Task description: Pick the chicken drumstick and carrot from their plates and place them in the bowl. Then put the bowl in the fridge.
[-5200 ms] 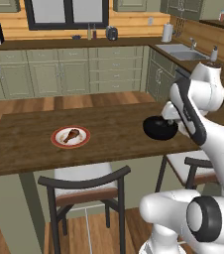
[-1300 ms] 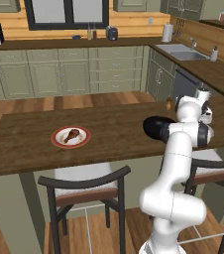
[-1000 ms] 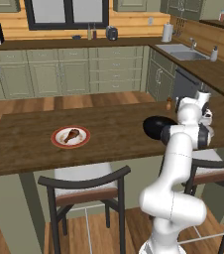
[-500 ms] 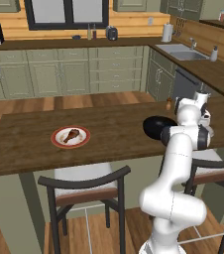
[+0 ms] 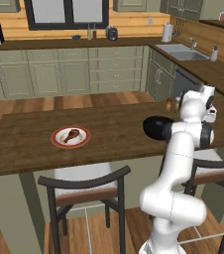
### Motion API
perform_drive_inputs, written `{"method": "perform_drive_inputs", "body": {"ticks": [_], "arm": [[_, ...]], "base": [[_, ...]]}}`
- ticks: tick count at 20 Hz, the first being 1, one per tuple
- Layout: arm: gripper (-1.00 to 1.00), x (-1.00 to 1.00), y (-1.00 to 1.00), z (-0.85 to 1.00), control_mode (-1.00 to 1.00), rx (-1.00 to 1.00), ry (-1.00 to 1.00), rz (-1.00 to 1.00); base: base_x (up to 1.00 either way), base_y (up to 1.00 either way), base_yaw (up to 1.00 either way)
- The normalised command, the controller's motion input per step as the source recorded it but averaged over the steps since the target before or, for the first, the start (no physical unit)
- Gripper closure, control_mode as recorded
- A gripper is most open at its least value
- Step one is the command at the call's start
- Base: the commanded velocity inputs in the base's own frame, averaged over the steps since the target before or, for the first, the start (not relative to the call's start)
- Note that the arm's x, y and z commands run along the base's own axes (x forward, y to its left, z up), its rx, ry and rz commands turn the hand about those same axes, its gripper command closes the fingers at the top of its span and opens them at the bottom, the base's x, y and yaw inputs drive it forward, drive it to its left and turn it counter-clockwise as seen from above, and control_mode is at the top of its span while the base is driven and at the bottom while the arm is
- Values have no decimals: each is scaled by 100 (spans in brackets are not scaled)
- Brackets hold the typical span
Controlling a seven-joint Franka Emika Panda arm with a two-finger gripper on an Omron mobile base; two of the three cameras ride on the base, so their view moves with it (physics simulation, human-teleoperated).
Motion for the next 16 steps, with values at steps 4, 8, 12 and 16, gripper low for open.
{"method": "perform_drive_inputs", "body": {"ticks": [4, 8, 12, 16], "arm": [[100, -74, 86, 47, -100, 0, -4, 0], [100, -55, 100, 10, -100, -6, -1, -5], [100, -3, 96, 21, -100, -3, -1, -7], [100, 12, 100, 8, -100, -8, -7, -2]], "base": [[0, 0, 0], [0, 0, 0], [0, 0, 0], [0, 0, 0]]}}
